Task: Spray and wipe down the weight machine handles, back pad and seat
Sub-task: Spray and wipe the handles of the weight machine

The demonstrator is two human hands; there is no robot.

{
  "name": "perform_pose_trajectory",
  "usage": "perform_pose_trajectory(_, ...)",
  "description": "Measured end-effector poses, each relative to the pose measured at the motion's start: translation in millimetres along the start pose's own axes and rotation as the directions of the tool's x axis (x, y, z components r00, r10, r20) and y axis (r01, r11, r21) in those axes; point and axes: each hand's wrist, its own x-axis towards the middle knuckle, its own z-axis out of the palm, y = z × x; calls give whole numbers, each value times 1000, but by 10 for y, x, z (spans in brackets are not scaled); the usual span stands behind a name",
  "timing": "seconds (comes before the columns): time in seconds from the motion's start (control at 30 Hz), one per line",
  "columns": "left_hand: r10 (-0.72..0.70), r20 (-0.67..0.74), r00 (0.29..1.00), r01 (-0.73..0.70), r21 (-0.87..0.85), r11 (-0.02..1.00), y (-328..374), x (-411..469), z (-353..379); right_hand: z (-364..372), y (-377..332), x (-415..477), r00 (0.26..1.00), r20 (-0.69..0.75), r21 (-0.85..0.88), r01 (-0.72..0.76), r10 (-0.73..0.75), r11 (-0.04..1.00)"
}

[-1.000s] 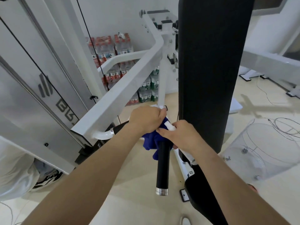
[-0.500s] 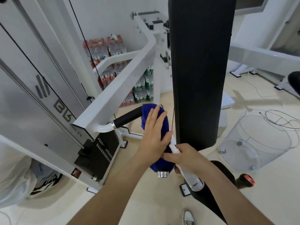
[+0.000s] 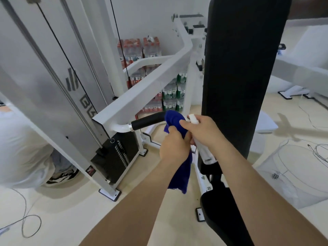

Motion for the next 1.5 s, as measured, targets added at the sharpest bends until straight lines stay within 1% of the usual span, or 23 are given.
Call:
perform_pose_trajectory(0.1, -31, -18, 999, 32, 71, 997, -83, -74, 33, 25, 115, 16, 990, 142, -103, 3, 12, 995)
perform_pose_trajectory(0.17, -40, -33, 999, 43, 86, 995, -102, -175, 28, 46, 185, -40, 983, 181, -129, -2, 26, 992)
perform_pose_trajectory(0.33, -41, -137, 990, 59, 132, 989, -222, -595, 100, 86, 363, -278, 964, 261, -140, -7, 43, 990)
perform_pose_trajectory(0.47, -81, -155, 985, 105, 156, 982, -366, -890, 161, 91, 510, -465, 934, 346, -119, -44, 83, 992)
perform_pose_trajectory(0.53, -126, -97, 987, 137, 116, 984, -428, -959, 148, 75, 589, -489, 943, 325, -82, -41, 66, 996)
perform_pose_trajectory(0.6, -165, 20, 986, 162, 109, 981, -455, -935, 39, 63, 617, -481, 967, 252, -29, -25, 32, 999)
perform_pose_trajectory(0.7, -181, 190, 965, 121, 288, 950, -377, -849, -185, 57, 559, -470, 989, 148, 28, 2, -7, 1000)
perform_pose_trajectory(0.77, -143, 174, 974, 46, 469, 882, -279, -803, -291, 58, 462, -454, 997, 74, 48, 18, -22, 999)
perform_pose_trajectory(0.83, -24, 30, 999, 3, 562, 827, -131, -747, -431, 45, 312, -403, 999, -6, 88, 44, -44, 995)
perform_pose_trajectory(0.9, 94, -99, 991, -41, 437, 899, 54, -632, -658, 0, 99, -318, 994, -74, 193, 95, -82, 977)
perform_pose_trajectory(0.93, 117, -114, 987, -80, 283, 956, 153, -565, -793, -55, -35, -282, 987, -103, 243, 142, -120, 959)
perform_pose_trajectory(0.97, 131, -84, 988, -127, 53, 990, 244, -479, -970, -102, -194, -227, 976, -138, 269, 202, -170, 942)
perform_pose_trajectory(1.0, 141, -10, 990, -140, -213, 967, 335, -432, -1139, -174, -350, -191, 961, -163, 277, 261, -223, 925)
perform_pose_trajectory(1.03, 165, 96, 982, -104, -458, 883, 390, -389, -1304, -240, -507, -145, 948, -177, 280, 306, -264, 910)
perform_pose_trajectory(1.07, 201, 213, 956, -24, -627, 779, 394, -310, -1457, -304, -669, -105, 942, -178, 281, 327, -286, 902)
perform_pose_trajectory(1.1, 226, 305, 925, 70, -722, 688, 382, -246, -1550, -376, -793, -78, 940, -154, 274, 337, -305, 901)
perform_pose_trajectory(1.13, 238, 383, 893, 152, -753, 640, 344, -159, -1607, -431, -905, -67, 938, -114, 265, 347, -329, 899)
perform_pose_trajectory(1.2, 258, 518, 815, 238, -707, 667, 257, 27, -1641, -456, -1075, -43, 925, -35, 251, 375, -379, 892)
perform_pose_trajectory(1.27, 293, 580, 760, 145, -591, 794, 211, 146, -1608, -421, -1171, -20, 917, 7, 191, 389, -398, 901)
perform_pose_trajectory(1.3, 308, 575, 758, 75, -546, 835, 204, 195, -1618, -400, -1190, 1, 919, 1, 139, 391, -394, 910)
perform_pose_trajectory(1.37, 313, 504, 805, -14, -511, 859, 183, 262, -1648, -399, -1152, 62, 932, -5, 88, 361, -362, 928)
perform_pose_trajectory(1.43, 298, 365, 882, -60, -539, 840, 158, 331, -1714, -464, -1083, 96, 954, 24, 67, 296, -299, 953)
perform_pose_trajectory(1.5, 256, 260, 931, -67, -567, 821, 151, 391, -1782, -576, -1010, 105, 965, 149, -60, 225, -215, 972)
